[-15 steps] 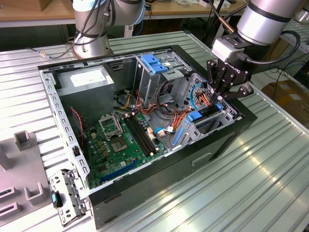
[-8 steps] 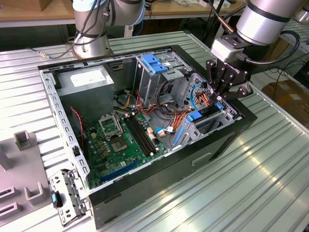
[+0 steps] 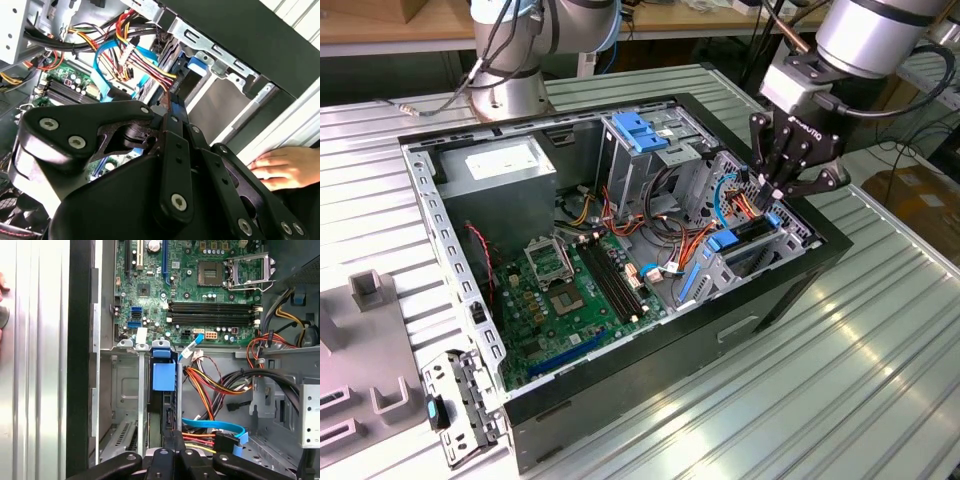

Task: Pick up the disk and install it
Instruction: 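Insert the second disk wire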

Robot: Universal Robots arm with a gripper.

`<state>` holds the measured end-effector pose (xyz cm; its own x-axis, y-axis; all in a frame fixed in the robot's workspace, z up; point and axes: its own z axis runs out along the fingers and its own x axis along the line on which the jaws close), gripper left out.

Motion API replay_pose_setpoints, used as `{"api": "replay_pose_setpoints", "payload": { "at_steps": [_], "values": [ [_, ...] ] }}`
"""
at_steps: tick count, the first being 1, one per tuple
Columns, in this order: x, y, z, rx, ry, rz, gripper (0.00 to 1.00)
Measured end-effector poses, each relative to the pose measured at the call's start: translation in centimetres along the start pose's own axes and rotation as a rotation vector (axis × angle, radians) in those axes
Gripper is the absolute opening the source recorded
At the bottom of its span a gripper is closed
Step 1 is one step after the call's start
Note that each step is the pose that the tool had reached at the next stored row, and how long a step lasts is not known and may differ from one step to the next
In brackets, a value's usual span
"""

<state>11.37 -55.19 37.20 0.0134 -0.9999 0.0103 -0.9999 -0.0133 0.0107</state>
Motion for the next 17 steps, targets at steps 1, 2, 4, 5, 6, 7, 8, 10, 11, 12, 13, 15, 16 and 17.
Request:
{"api": "replay_pose_setpoints", "payload": {
  "at_steps": [1,2,4,5,6,7,8,10,11,12,13,15,16,17],
  "values": [
    [0.00,0.00,-0.25,0.0000,0.0001,0.000,0.11],
    [0.00,0.01,-0.43,0.0000,0.0000,0.000,0.11],
    [0.01,0.10,-0.81,0.0001,-0.0008,0.000,0.11],
    [0.00,0.26,-0.86,0.0000,-0.0009,0.000,0.11],
    [0.00,0.46,-0.85,0.0000,-0.0011,-0.001,0.11],
    [0.00,0.84,-0.86,0.0001,-0.0009,-0.004,0.11],
    [-0.01,1.12,-0.87,0.0001,-0.0008,-0.005,0.11],
    [-0.02,1.40,-1.18,0.0001,-0.0007,-0.010,0.11],
    [-0.13,1.41,-1.47,0.0001,-0.0008,-0.014,0.11],
    [-0.22,1.42,-1.71,0.0002,-0.0006,-0.017,0.11],
    [-0.31,1.43,-1.93,0.0002,-0.0008,-0.018,0.11],
    [-0.52,1.43,-2.38,0.0002,-0.0006,-0.022,0.11],
    [-0.63,1.44,-2.62,0.0003,-0.0006,-0.024,0.11],
    [-0.77,1.44,-2.83,0.0003,-0.0007,-0.025,0.11]
  ]
}}
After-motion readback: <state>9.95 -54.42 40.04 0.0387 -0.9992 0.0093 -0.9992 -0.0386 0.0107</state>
